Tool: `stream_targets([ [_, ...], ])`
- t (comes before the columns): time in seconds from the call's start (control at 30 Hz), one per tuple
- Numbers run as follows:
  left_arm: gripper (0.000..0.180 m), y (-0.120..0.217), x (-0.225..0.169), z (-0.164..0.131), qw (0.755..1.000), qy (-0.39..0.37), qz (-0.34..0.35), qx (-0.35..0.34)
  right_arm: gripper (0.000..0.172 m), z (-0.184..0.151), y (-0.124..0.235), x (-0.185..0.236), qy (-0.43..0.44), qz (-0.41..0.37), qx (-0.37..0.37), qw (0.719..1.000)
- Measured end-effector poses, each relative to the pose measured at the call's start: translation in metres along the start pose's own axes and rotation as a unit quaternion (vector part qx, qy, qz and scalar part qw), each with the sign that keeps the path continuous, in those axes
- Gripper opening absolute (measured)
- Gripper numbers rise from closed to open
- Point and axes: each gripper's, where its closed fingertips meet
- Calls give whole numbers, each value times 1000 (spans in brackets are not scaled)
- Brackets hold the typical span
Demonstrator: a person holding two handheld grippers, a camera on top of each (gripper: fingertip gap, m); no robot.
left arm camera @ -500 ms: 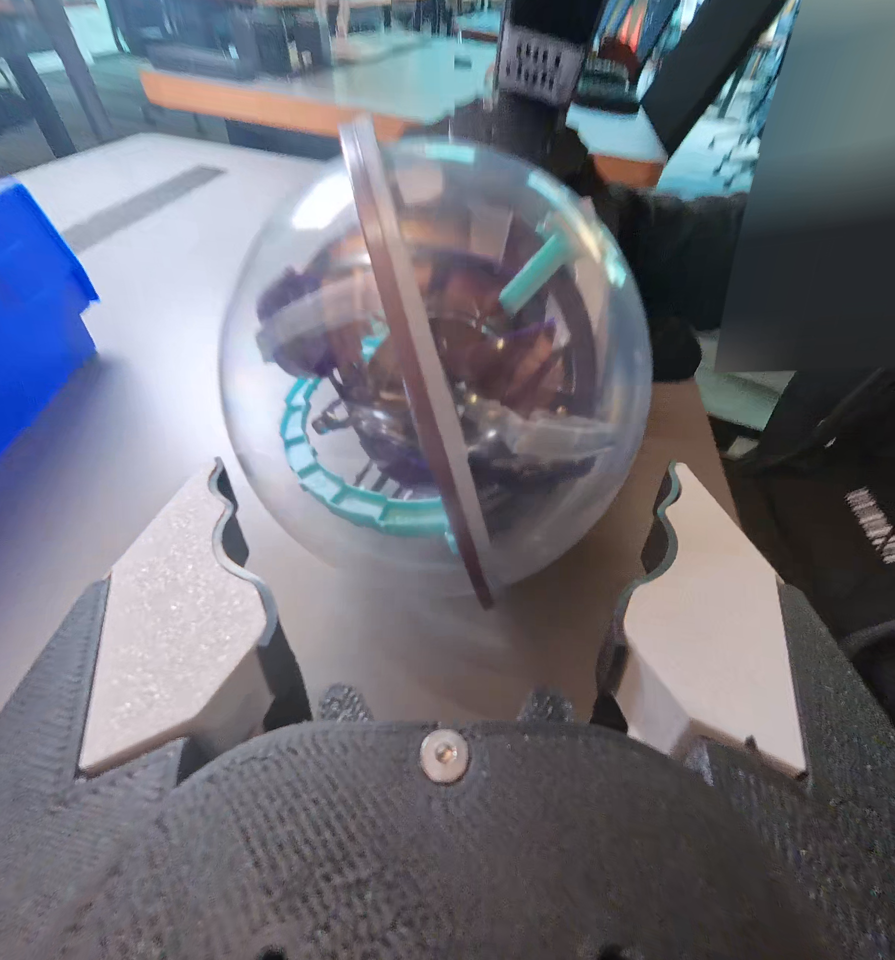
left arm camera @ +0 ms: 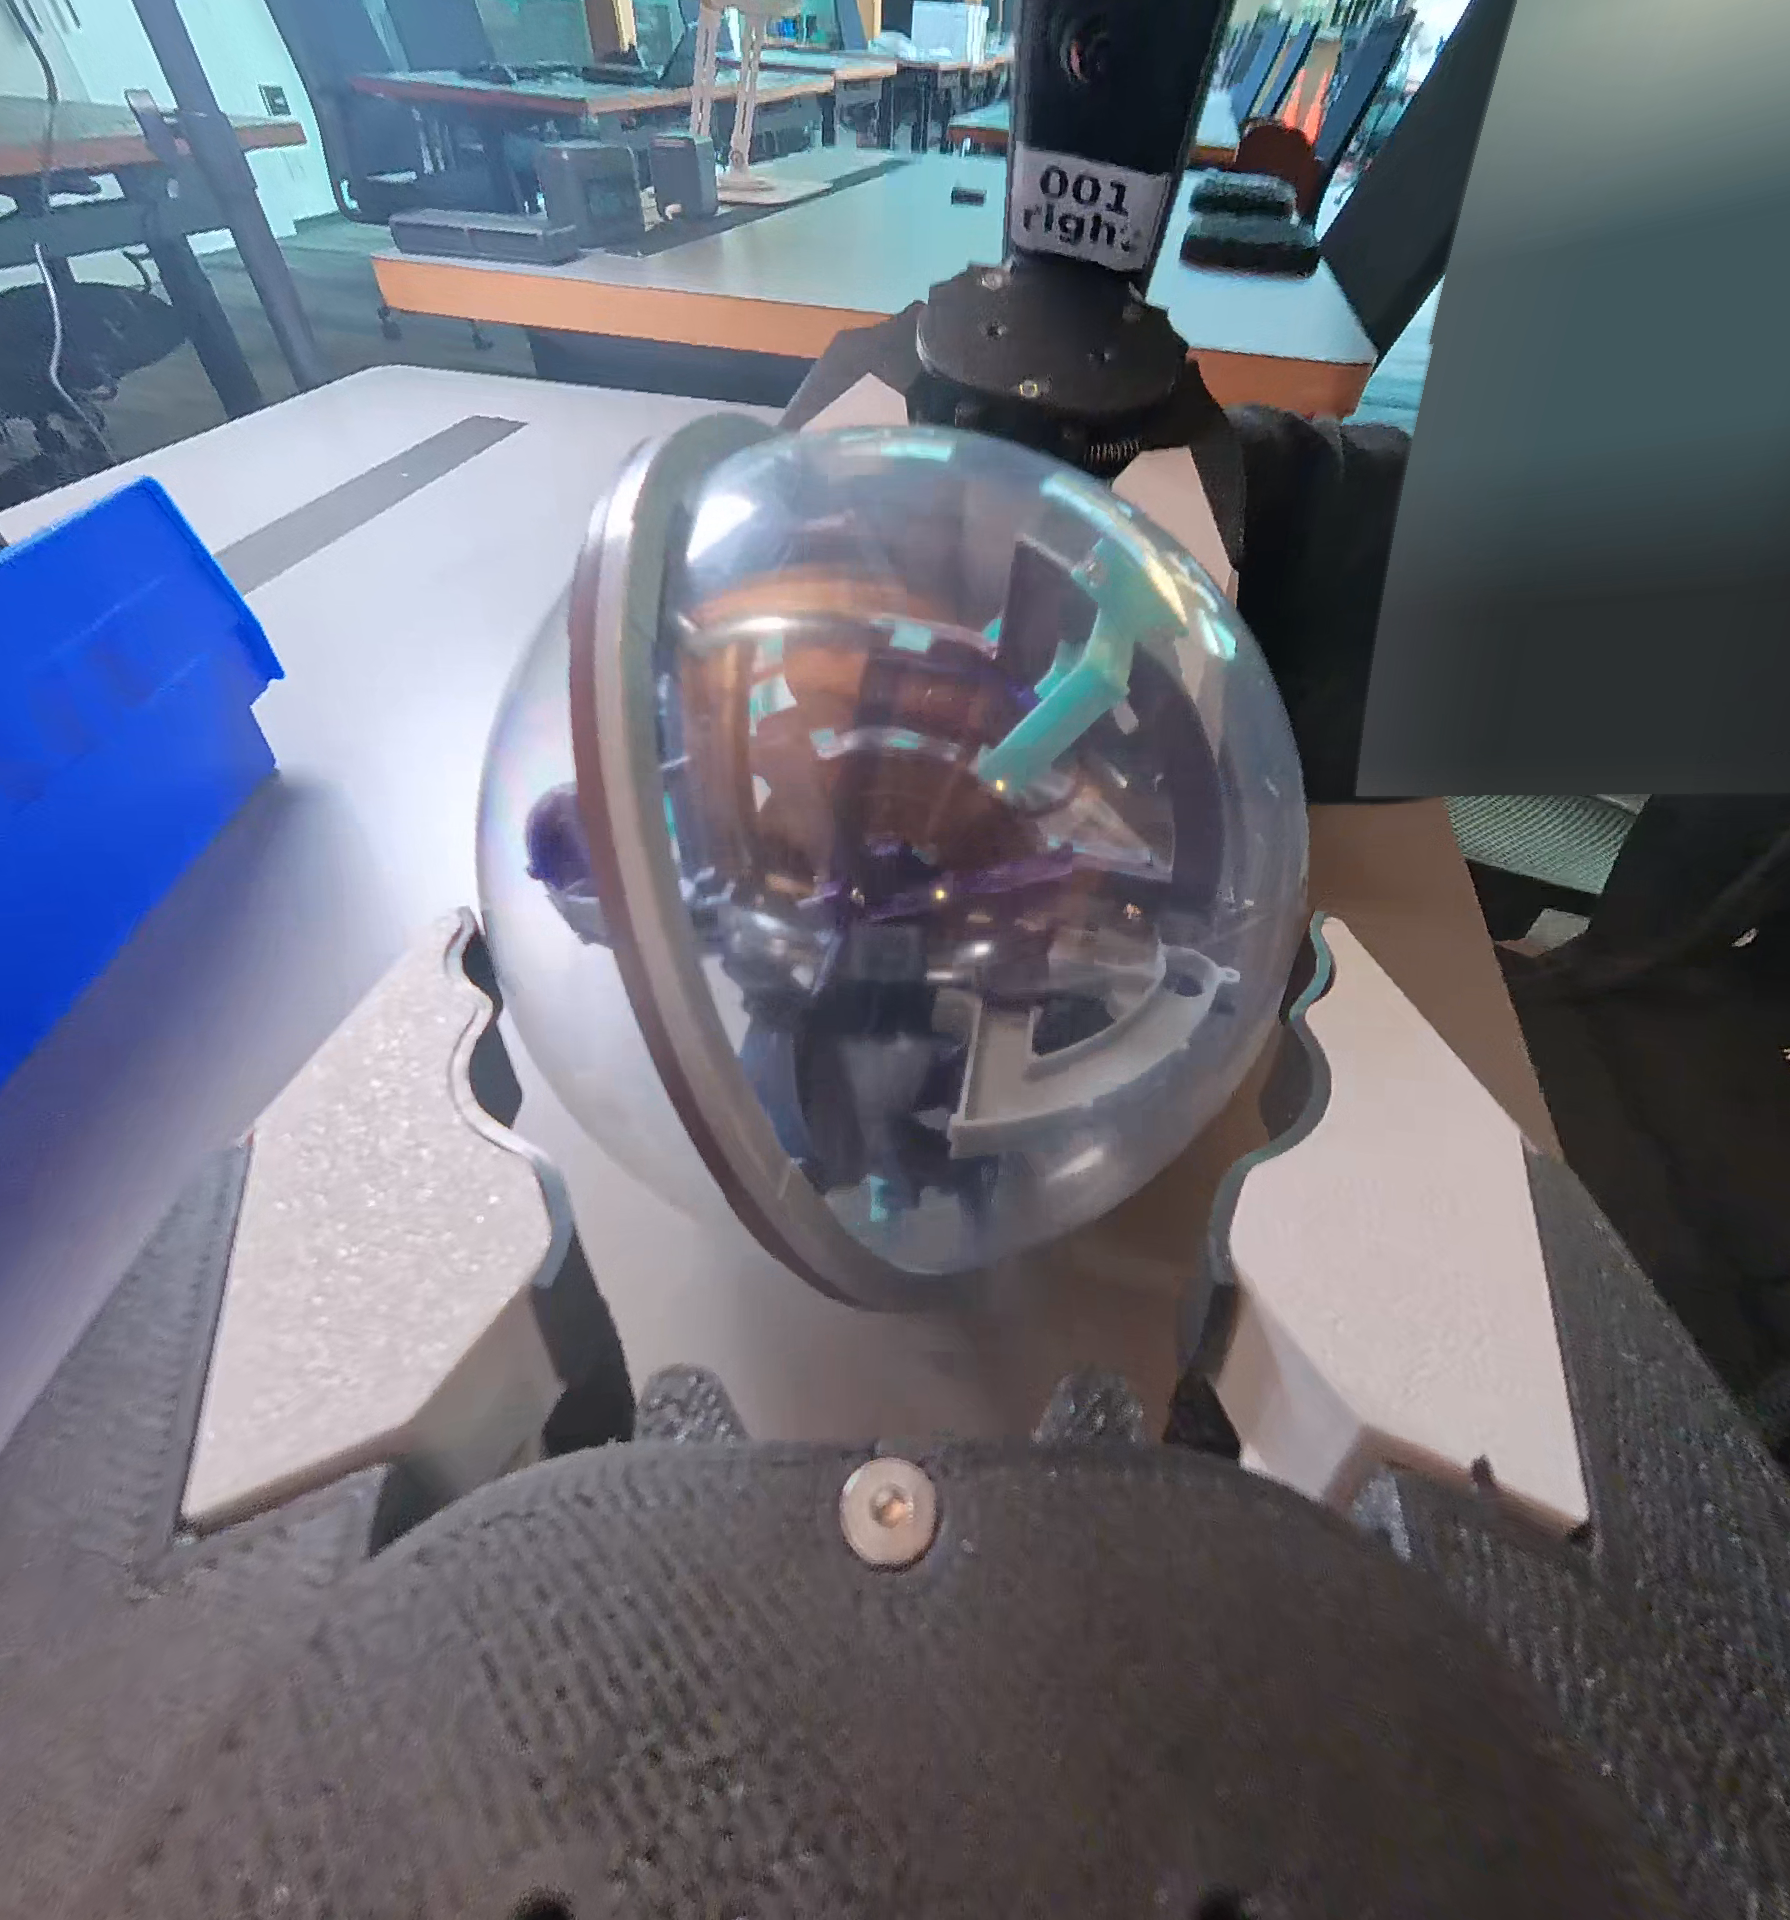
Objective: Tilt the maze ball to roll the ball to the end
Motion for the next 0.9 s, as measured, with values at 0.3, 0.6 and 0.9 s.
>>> stream_targets([
  [0.3, 145, -5, -2, -5, 1000, -3, 6, 15, 131, -7, -1, 4, -3, 20, 5, 1000],
  [0.6, 145, -11, -4, -12, 999, 22, -1, 31, 132, 1, 7, 4, -16, 33, -11, 999],
  [0.9, 144, -13, -5, -10, 999, 37, 0, 31, 133, 0, 8, 4, -38, 46, -20, 998],
])
Point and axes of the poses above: each gripper's, where its closed fingertips meet, y back along the fingers, z out of its top, x = y × z across the jaws, and after that the axes turned 8 degrees about x, right-handed
